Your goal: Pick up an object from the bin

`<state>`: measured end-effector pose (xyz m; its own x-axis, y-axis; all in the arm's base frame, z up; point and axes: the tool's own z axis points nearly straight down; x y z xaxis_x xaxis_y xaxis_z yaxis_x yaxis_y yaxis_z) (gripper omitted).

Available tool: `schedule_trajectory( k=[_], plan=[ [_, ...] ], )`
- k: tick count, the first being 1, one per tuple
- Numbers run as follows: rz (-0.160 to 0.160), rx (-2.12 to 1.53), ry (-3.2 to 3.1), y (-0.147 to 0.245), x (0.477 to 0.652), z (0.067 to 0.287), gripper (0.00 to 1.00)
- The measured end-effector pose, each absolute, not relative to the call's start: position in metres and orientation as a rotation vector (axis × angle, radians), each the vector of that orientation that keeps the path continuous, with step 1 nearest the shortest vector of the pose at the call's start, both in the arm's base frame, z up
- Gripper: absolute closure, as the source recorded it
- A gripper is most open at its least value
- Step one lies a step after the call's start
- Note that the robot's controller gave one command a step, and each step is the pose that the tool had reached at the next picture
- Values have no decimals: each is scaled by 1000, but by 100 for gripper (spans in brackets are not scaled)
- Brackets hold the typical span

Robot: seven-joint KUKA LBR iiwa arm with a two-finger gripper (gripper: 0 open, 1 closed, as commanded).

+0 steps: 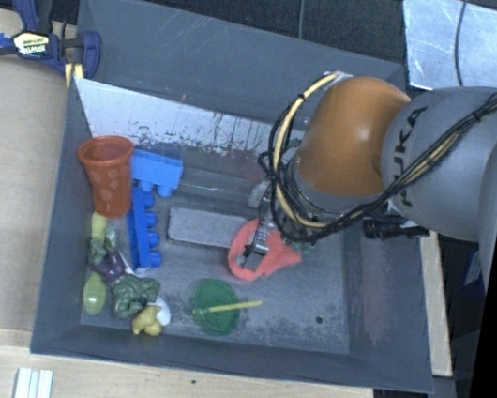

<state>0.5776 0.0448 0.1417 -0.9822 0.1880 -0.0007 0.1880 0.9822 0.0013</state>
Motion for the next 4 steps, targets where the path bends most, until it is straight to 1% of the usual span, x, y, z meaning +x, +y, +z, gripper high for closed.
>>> schedule_trajectory(
  k=[1,2,3,4],
  plan=[
    [2,469,3103,-19,583,97,0],
    [11,147,3131,-29,594,72,100],
    [11,148,3131,-29,594,72,100],
    [11,184,3131,-30,596,134,100]
  ],
)
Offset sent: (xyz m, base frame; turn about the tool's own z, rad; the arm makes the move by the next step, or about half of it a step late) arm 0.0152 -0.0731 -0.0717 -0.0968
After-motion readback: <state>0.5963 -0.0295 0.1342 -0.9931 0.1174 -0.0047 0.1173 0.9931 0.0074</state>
